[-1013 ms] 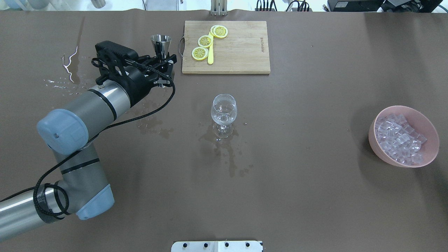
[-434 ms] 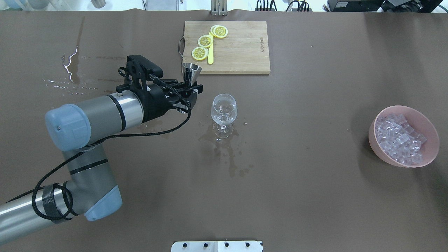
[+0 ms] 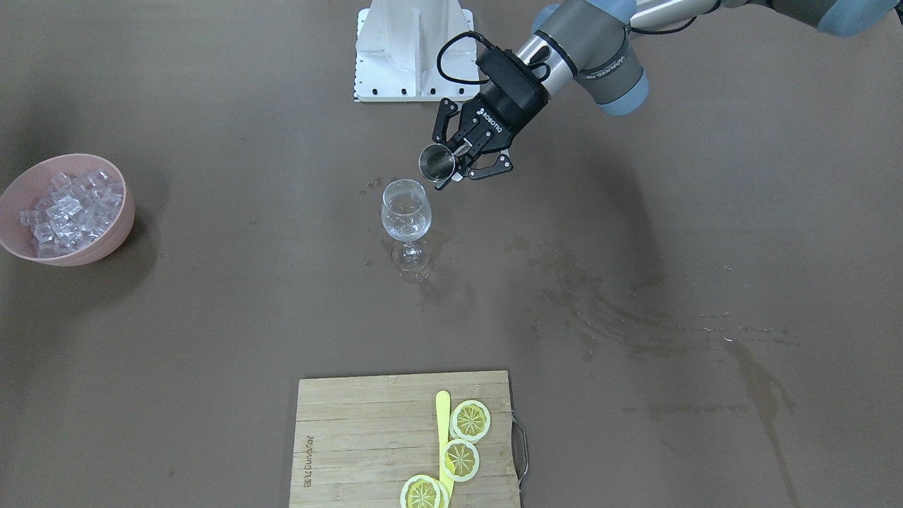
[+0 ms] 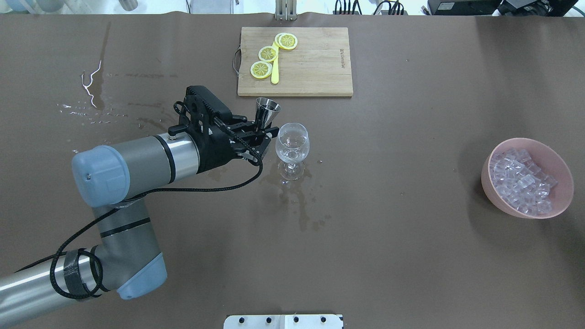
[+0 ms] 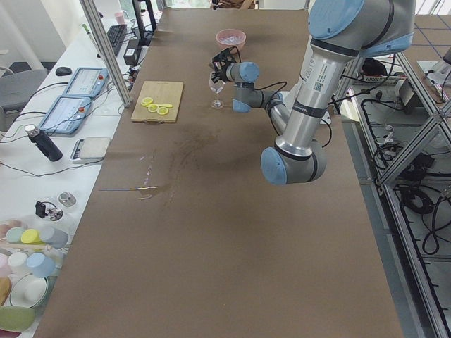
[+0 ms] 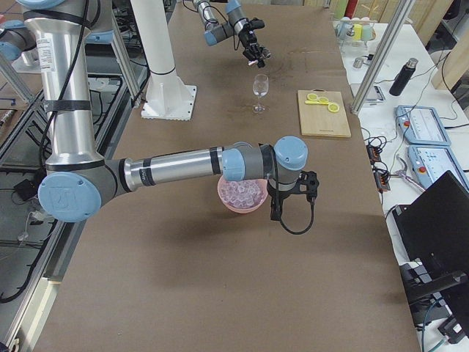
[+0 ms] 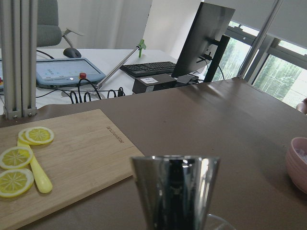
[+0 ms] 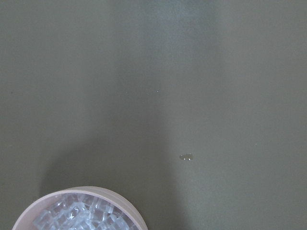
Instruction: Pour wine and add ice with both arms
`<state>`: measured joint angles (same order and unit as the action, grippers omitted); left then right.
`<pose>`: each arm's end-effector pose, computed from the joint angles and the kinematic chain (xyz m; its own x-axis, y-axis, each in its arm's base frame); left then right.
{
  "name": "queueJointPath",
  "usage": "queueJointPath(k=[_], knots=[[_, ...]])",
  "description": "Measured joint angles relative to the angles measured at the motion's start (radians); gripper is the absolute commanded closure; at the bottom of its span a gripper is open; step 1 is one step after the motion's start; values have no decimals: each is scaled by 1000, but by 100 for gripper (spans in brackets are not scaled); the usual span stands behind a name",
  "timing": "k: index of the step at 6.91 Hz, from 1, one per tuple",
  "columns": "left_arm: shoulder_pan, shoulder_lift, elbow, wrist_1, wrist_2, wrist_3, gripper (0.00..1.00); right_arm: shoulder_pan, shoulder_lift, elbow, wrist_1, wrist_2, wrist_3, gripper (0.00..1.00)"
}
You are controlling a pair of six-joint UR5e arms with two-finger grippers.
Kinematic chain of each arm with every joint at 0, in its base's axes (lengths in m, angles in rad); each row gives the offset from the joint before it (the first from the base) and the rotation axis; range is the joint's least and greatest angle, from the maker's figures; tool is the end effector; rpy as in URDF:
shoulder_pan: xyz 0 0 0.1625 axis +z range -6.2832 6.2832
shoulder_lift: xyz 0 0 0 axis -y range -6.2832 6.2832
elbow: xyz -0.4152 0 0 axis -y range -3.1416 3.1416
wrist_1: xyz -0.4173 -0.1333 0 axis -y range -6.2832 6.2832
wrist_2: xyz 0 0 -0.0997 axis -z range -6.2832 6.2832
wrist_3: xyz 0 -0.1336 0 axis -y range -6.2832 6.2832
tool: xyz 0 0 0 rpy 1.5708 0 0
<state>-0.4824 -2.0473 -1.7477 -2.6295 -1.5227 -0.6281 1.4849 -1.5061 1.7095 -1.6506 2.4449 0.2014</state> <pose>0.5020 -0.4206 0.1603 0.3357 0.7365 -0.5872 0.3980 0.4541 0.7971 -0.0160 -0.5457 0.5653 0.6355 0.0515 0.7704 -0.0429 0.9986 -0.0315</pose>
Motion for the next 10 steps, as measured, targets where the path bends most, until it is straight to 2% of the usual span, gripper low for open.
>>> queueJointPath(k=[4, 8, 10], knots=[[-1, -9, -73, 218, -64, 103, 100, 0, 5, 15, 0, 16, 0, 0], [-2, -44, -84, 347, -70, 131, 100, 0, 4, 17, -1, 16, 0, 0], [-4, -77, -116, 469, -76, 173, 100, 0, 4, 13, -3, 15, 0, 0]])
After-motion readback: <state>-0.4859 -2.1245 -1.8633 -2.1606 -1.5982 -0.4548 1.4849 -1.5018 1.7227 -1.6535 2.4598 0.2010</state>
